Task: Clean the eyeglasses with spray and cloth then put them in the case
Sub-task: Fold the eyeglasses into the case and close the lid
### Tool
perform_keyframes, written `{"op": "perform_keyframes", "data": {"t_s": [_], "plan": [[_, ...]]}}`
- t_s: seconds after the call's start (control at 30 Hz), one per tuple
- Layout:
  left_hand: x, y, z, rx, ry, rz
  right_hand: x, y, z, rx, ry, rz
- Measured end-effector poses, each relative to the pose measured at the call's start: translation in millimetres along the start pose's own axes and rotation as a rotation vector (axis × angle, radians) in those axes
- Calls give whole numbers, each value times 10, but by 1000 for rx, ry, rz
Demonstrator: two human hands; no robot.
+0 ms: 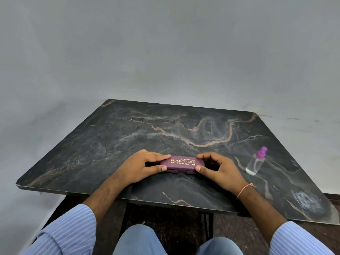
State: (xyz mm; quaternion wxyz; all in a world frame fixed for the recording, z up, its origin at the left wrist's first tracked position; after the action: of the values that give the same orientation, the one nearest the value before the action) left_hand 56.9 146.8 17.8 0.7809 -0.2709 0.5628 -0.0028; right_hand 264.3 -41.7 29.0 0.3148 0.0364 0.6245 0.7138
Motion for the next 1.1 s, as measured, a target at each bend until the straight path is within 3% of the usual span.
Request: {"op": "perform_keyframes", "data": {"t_s": [0.2,0.8,1.1], "plan": [[97,221,94,-186,42,-175,-21,-34,-4,11,-22,-5],[68,139,105,-252,131,-285,-40,-30,3,20,-17,-61],[61,107,72,-254,64,-217,-57,-39,-39,6,-65,-120]]}}
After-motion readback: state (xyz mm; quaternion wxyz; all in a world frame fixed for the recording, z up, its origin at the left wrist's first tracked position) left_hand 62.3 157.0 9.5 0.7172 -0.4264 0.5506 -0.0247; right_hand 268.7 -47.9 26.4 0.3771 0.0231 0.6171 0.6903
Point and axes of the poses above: each hand's wrist, its own z-axis towards the middle knuckle, its own x-axis out of the palm, y = z × x, the point moved 9 cm from there along z, towards the middle knuckle, and after that the axes turned 10 degrees about z, right-handed, at the moved point
